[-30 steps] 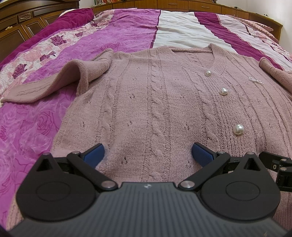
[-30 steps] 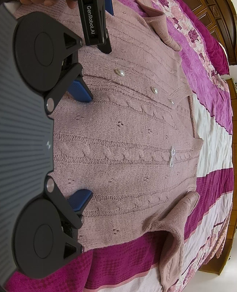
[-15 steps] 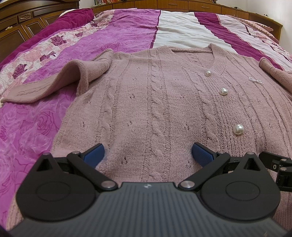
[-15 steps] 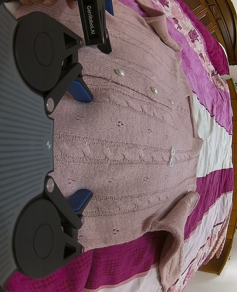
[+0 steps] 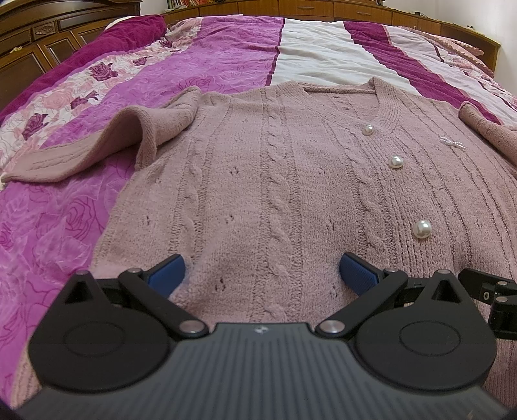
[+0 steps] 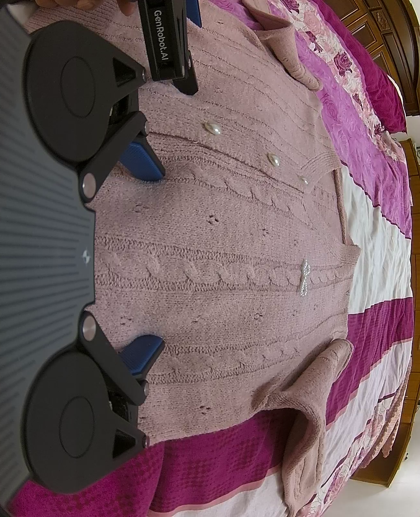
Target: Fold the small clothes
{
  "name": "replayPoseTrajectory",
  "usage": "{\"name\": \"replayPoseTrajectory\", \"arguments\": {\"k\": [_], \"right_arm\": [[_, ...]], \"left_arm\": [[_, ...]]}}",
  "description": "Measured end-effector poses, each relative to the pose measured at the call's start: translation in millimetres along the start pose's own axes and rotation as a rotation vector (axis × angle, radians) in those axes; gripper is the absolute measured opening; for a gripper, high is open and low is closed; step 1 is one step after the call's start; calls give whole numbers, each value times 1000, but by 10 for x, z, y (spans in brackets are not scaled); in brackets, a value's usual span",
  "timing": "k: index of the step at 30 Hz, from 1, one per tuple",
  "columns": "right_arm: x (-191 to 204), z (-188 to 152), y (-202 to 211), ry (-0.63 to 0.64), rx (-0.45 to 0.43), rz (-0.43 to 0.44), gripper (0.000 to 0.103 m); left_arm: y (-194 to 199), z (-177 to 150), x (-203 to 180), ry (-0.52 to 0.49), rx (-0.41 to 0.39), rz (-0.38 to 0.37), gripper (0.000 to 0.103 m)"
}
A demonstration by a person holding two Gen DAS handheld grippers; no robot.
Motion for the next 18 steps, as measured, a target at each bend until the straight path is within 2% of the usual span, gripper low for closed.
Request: {"name": "replayPoseTrajectory", "arguments": {"k": [18], "right_arm": [[-4,0,-8,2,0,-2,103]], "left_arm": [[0,-1,0,0,0,0,103]]}}
Point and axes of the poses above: each gripper's, at about its wrist camera, not at the fingertips, and y roughly against the way its jaws point, x to its left, z to its top, the point moved 3 cm from there along -y, roughly the way its jaws point, and after that the axes turned 7 degrees about x, right-handed, at the moved point
